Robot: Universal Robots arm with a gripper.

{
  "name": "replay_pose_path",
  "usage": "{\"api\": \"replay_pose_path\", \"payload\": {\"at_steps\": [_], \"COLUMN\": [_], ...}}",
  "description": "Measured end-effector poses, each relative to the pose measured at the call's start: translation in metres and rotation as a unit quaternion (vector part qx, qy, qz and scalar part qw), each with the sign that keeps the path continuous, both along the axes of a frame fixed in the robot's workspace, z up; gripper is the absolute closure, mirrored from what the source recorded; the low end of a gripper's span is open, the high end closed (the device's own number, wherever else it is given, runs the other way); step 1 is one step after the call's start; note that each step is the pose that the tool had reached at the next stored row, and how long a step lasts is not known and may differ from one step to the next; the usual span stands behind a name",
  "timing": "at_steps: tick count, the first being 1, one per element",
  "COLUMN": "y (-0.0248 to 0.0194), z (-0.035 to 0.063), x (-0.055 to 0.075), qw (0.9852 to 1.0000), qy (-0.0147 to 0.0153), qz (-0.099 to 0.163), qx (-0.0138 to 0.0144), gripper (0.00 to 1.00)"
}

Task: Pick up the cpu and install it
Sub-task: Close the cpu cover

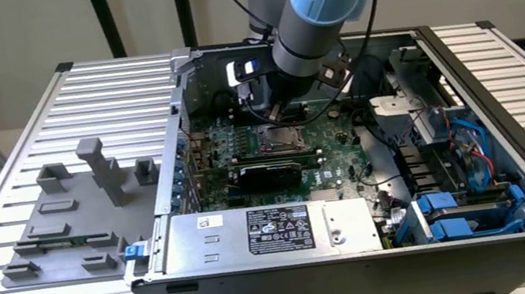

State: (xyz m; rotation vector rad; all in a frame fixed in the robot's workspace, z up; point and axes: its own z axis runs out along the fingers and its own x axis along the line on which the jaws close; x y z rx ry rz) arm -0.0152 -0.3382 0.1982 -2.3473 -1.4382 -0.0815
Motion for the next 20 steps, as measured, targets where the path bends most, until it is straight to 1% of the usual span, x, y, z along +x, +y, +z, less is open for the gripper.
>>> {"api": "replay_pose_path", "payload": {"at_steps": [7, 14, 20], "y": [0.0002, 0.0002, 0.0002], "z": [-0.0002, -0.0016, -0.0035], "x": [0.0004, 0.0046, 0.0052], "qw": [1.0000, 1.0000, 1.0000], "qy": [0.0001, 0.0000, 0.0000], "qz": [0.000, 0.000, 0.000], "qx": [-0.0001, -0.0002, -0.0012], "gripper": [0.89, 0.89, 0.89]}}
